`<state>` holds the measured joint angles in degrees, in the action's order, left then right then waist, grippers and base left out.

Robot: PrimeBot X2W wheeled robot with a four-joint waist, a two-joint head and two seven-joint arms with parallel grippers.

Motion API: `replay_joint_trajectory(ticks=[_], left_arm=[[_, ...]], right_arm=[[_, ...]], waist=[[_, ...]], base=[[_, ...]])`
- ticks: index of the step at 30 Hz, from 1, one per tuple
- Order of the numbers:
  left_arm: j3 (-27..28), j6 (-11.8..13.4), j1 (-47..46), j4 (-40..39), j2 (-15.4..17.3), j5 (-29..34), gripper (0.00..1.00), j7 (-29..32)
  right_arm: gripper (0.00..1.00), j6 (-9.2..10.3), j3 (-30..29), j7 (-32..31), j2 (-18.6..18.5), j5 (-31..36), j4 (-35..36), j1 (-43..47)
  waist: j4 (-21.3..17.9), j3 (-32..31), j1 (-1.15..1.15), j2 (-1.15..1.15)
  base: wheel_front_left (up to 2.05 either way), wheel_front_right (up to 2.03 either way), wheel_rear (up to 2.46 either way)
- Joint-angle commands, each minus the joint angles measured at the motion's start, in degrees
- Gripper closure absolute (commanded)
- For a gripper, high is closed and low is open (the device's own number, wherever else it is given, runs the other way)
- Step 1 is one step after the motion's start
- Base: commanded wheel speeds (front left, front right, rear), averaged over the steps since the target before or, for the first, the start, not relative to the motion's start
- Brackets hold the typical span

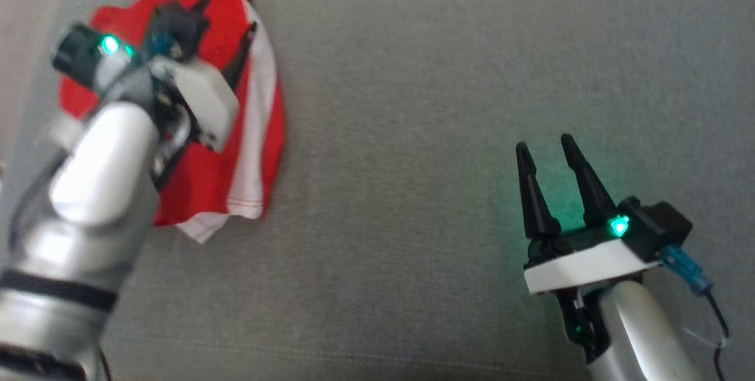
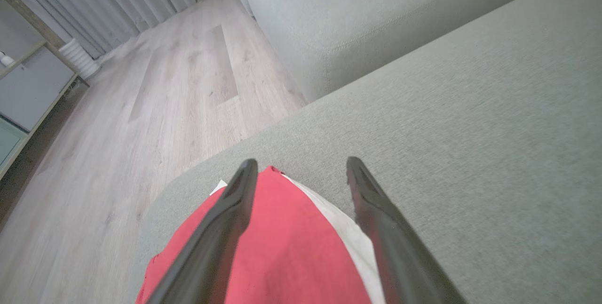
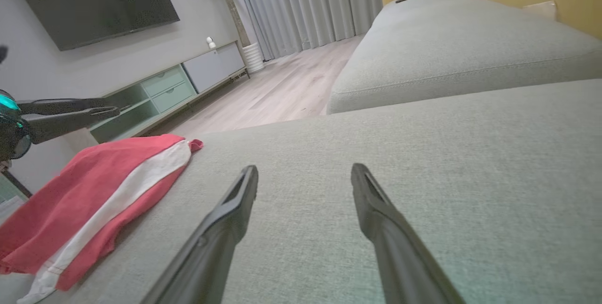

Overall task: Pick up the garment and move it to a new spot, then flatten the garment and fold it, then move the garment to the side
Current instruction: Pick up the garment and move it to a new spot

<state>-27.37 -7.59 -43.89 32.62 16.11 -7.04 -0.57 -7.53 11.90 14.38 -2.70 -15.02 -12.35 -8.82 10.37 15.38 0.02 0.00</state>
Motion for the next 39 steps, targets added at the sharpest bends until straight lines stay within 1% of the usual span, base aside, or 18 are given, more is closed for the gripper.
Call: replay_joint_trajectory(ticks=[1,5,7,12,17,18,19,20,21,23,26,33,39], left_arm=[[-1.2,0.1,-6.1,1.7,4.3,-3.5,0.0,3.1],[-7.4,0.1,-12.5,8.2,6.8,-9.1,0.0,9.3],[-9.7,0.1,-14.7,10.9,7.8,-11.2,0.0,11.2],[-13.3,0.1,-18.4,16.4,9.1,-14.0,0.0,12.5],[-15.8,0.1,-20.0,20.5,9.0,-15.9,0.0,12.9],[-16.2,0.1,-20.2,21.1,8.9,-16.4,0.09,13.0],[-16.6,0.1,-20.3,21.7,8.8,-16.8,0.57,13.1],[-17.1,0.1,-20.5,22.2,8.6,-17.3,0.89,13.1],[-17.4,0.1,-20.6,22.7,8.5,-17.6,1.0,12.9],[-17.4,0.1,-21.2,23.4,8.2,-18.3,1.0,11.3],[-16.9,0.2,-22.1,24.1,7.8,-18.6,1.0,6.9],[-14.8,2.2,-22.7,23.9,6.0,-19.9,1.0,-4.1],[-12.4,3.5,-22.0,21.9,4.8,-22.3,1.0,-9.2]], right_arm=[[0.0,0.04,1.5,0.6,-0.2,0.2,2.3,-2.5],[0.0,0.04,2.3,0.6,-0.2,0.0,2.7,-3.9],[0.0,0.04,2.7,0.6,-0.2,-0.2,2.8,-4.4],[0.0,0.04,3.3,0.6,-0.2,-0.4,3.0,-5.4],[0.0,0.04,3.5,0.6,-0.2,-0.6,3.0,-5.9],[0.0,0.04,3.5,0.6,-0.2,-0.7,3.0,-6.0],[0.0,0.04,3.5,0.6,-0.2,-0.7,3.0,-6.0],[0.0,0.04,3.5,0.6,-0.2,-0.7,3.0,-6.1],[0.0,0.04,3.5,0.6,-0.2,-0.8,2.9,-6.1],[0.0,0.04,3.5,0.6,-0.2,-0.8,2.8,-6.1],[0.0,0.04,3.5,0.6,-0.2,-0.8,2.4,-6.0],[0.0,0.04,2.7,0.6,-0.2,-1.0,1.3,-4.1],[0.0,0.04,1.2,0.6,-0.2,-1.4,0.5,-0.9]], waist=[[-3.9,4.3,-0.02,0.0],[-5.8,6.7,-0.02,0.0],[-6.6,7.7,-0.02,0.0],[-8.0,9.2,-0.02,0.0],[-8.5,9.9,-0.02,0.0],[-8.6,9.9,-0.02,0.0],[-8.5,10.0,-0.02,0.0],[-8.5,9.9,-0.02,0.0],[-8.4,9.8,-0.02,0.0],[-8.3,9.3,-0.02,0.0],[-8.2,7.9,-0.02,0.0],[-7.6,2.0,-0.02,0.0],[-5.8,-3.5,-0.02,0.0]], base=[[0.0,0.0,0.0],[0.0,0.0,0.0],[0.0,0.0,0.0],[0.0,0.0,0.0],[0.0,0.0,0.0],[0.0,0.0,0.0],[0.0,0.0,0.0],[0.0,0.0,0.0],[0.0,0.0,0.0],[0.0,0.0,0.0],[0.0,0.0,0.0],[0.0,0.0,0.0],[0.0,0.0,0.0]])
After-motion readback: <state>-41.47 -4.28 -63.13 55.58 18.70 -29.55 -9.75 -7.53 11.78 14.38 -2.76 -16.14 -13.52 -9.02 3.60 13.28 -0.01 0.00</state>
